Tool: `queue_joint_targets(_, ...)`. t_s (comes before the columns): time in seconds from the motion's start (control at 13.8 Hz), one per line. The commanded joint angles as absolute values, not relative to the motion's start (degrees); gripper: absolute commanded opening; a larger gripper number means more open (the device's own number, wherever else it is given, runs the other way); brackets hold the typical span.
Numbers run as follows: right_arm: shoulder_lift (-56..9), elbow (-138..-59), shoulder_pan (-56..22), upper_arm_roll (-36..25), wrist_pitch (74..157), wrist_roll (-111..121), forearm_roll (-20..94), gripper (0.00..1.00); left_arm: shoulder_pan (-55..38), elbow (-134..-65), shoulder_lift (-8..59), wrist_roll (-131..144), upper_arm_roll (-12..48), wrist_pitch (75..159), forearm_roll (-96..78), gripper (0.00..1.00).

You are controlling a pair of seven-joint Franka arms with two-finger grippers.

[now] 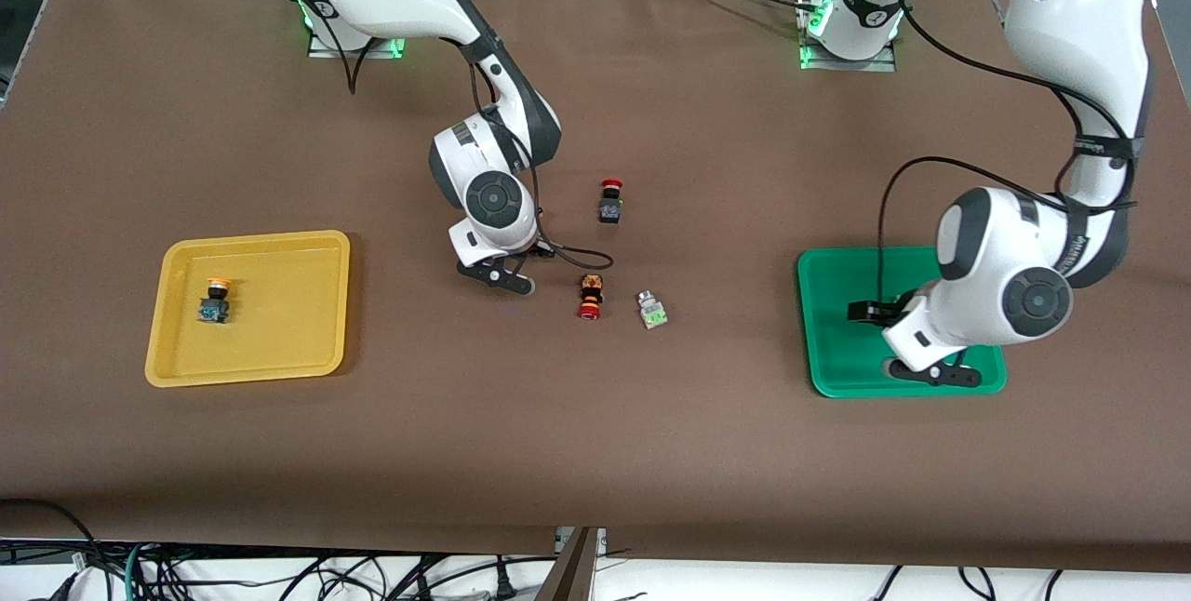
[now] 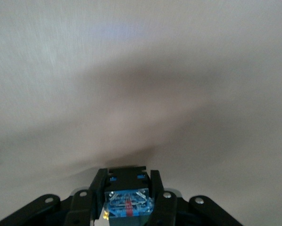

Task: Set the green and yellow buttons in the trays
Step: 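Grasp the second blue button with the right gripper while the left gripper releases green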

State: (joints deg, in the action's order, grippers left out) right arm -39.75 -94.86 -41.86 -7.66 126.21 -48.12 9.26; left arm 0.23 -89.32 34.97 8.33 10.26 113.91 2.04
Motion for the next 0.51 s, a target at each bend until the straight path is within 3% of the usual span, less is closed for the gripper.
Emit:
queue_joint_targets(0.0, -36.91, -95.1, -40.96, -15.09, 125.51, -37.94, 10.1, 0.0, -6.56, -87.46, 38.22, 21.58, 11.07, 115.47, -4.36, 1.0)
queue_joint_targets(0.15, -36.91, -95.18, -40.08, -20.63, 125.42, -28.87, 10.11, 0.0, -11.67, -83.77, 42.52, 28.97, 10.99, 120.83, -6.5, 1.0)
queue_joint_targets(0.44, -37.0, -95.97, -31.92, -21.97, 123.5, -14.81, 10.02, 0.0, -18.62, -83.24, 47.54, 42.08, 10.99, 130.24, -7.91, 1.0)
